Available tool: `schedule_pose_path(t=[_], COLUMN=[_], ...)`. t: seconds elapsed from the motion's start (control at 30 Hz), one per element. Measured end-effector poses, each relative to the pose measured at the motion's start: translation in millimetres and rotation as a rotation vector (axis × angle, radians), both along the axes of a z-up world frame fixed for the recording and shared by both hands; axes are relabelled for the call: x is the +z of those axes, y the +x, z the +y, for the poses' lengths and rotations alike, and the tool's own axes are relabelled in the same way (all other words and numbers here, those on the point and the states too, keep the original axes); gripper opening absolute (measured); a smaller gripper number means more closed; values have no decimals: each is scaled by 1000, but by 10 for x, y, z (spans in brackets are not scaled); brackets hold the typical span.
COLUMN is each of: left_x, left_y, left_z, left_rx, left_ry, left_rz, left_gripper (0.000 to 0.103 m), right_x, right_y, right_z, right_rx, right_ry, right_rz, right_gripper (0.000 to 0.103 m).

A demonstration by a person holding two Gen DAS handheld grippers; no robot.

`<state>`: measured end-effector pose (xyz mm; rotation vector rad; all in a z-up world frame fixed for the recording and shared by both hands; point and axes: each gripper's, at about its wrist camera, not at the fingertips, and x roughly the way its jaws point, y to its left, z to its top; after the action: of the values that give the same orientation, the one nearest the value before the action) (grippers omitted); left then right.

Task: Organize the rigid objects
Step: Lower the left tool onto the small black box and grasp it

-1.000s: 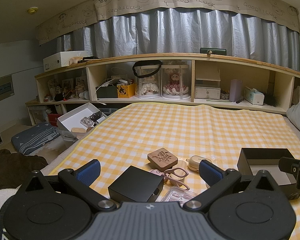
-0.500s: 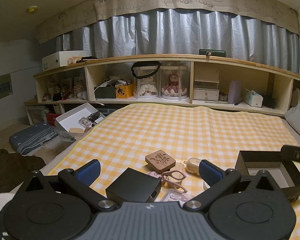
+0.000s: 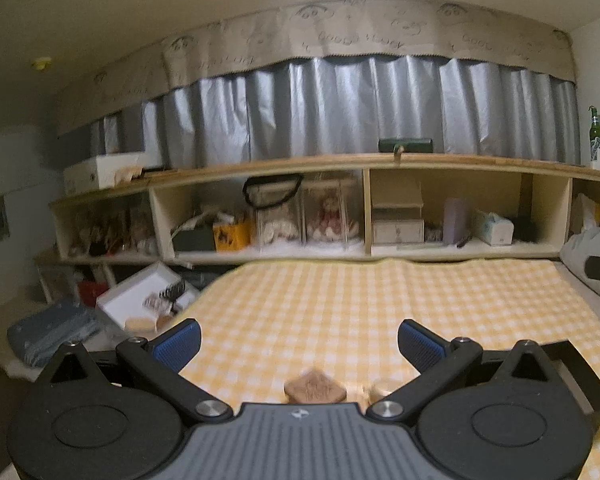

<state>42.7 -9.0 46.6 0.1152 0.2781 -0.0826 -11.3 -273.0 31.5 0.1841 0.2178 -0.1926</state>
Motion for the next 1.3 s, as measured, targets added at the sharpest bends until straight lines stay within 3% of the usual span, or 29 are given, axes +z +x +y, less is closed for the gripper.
schedule_pose_path(t=[0.13,0.3,0.67,0.77,0.83,1.0,1.07,1.27,1.3], left_x=[96,96,-267,-378,-459,-649,-737,-957,-979], left_y=[214,539,1241,1375,1478,1707,1778,1839,1836], left_z=[-28,7,220,275,321,400,416,379,378], left_rx=[-4,-14,-89,-103,-116,-132,-141,-204,-217], left_ry=[50,78,93,87,72,51,63,124,123], left_rz=[-37,-11,231,311,375,521,571,675,692], left_gripper=[103,103,103,103,103,103,103,103,103], right_x=[72,45,-402,-616,-762,-1061,-1146,-1315,-1337], right_y=[177,442,856,1000,1051,1117,1142,1202,1211], right_z=[-248,-573,-1076,-1181,-1247,-1337,-1347,-1317,-1323], right_rx=[-94,-177,-244,-299,-279,-208,-205,-197,-191], right_ry=[-1,-15,58,20,36,103,122,113,120], right_rz=[25,85,251,364,442,628,688,788,800], right_gripper=[103,103,102,87,68,49,46,36,28])
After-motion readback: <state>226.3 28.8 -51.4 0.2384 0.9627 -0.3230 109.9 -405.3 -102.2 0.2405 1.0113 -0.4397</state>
